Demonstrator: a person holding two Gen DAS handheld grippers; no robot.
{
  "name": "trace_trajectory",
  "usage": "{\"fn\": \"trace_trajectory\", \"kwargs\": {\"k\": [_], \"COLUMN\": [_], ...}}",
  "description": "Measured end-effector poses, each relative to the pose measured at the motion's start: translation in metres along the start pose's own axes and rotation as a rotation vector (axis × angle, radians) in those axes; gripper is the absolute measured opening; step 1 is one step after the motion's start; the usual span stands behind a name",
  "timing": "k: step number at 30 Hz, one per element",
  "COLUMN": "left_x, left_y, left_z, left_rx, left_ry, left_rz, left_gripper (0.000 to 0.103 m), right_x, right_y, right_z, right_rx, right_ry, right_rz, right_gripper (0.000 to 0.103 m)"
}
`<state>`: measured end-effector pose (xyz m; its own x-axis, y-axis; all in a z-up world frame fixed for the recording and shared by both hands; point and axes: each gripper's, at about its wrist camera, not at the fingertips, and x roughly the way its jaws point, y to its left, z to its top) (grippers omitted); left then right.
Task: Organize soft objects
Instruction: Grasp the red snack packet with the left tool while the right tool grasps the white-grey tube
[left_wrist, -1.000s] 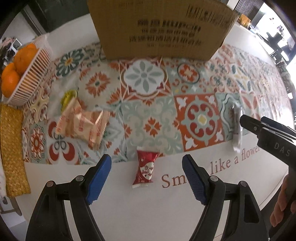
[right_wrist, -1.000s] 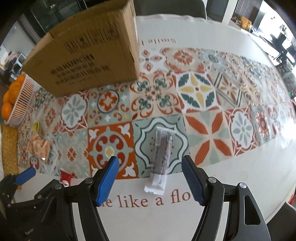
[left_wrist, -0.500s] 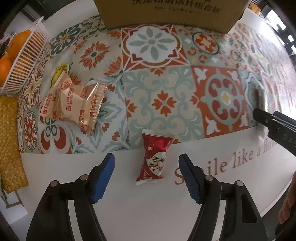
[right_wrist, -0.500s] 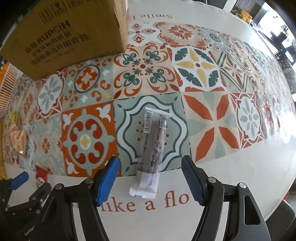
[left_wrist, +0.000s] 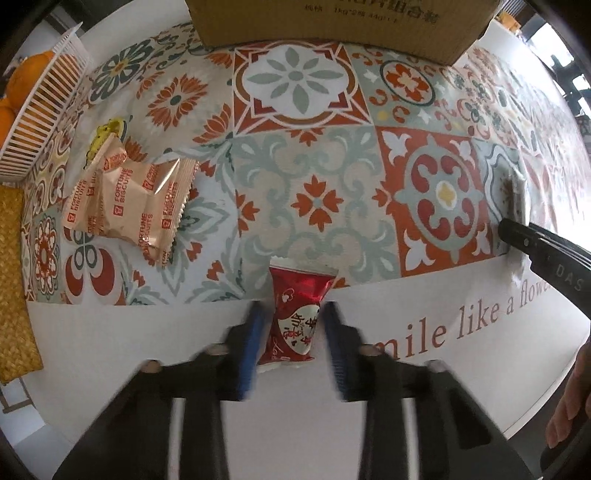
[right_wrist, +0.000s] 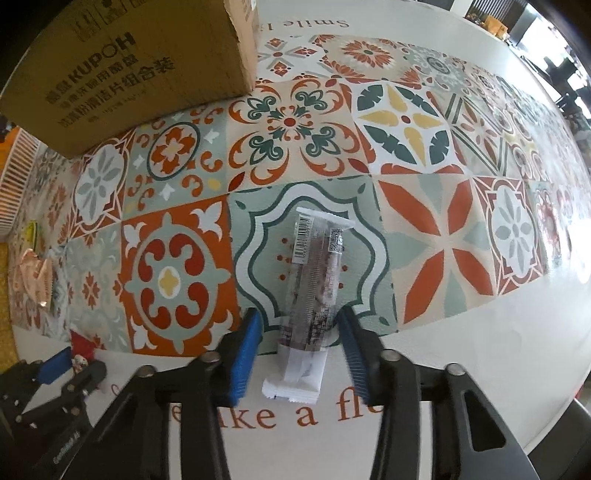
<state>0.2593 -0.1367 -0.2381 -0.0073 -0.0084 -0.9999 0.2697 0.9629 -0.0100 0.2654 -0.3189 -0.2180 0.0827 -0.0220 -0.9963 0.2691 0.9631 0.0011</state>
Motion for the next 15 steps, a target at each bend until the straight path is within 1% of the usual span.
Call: {"fn": "trace_trajectory", "kwargs": {"k": [1, 4, 9, 15], "left_x": [0.0, -0.002, -0.007, -0.031], "left_y": [0.0, 0.001, 0.005, 0.009], "left_z": [0.0, 0.002, 0.007, 0.009], "left_rx": [-0.001, -0.005, 0.003, 0.007], "left_ry": [-0.006, -0.019, -0.037, -0.084], "left_rz": [-0.003, -0.01, -0.031, -0.058], "left_gripper": [0.023, 0.022, 0.022, 0.022], "right_x": [0.001, -0.001, -0.009, -0.025], "right_y": [-0.001, 0.001, 0.01, 0.023], "right_z": [0.0, 0.002, -0.011, -0.024], "right_rx": [-0.001, -0.013, -0.011, -0.034], "right_ry": [0.001, 0.006, 0.009, -0.014], "right_rz": [0.001, 0.019, 0.063, 0.099], "right_gripper": [0.03, 0.027, 0.025, 0.025]}}
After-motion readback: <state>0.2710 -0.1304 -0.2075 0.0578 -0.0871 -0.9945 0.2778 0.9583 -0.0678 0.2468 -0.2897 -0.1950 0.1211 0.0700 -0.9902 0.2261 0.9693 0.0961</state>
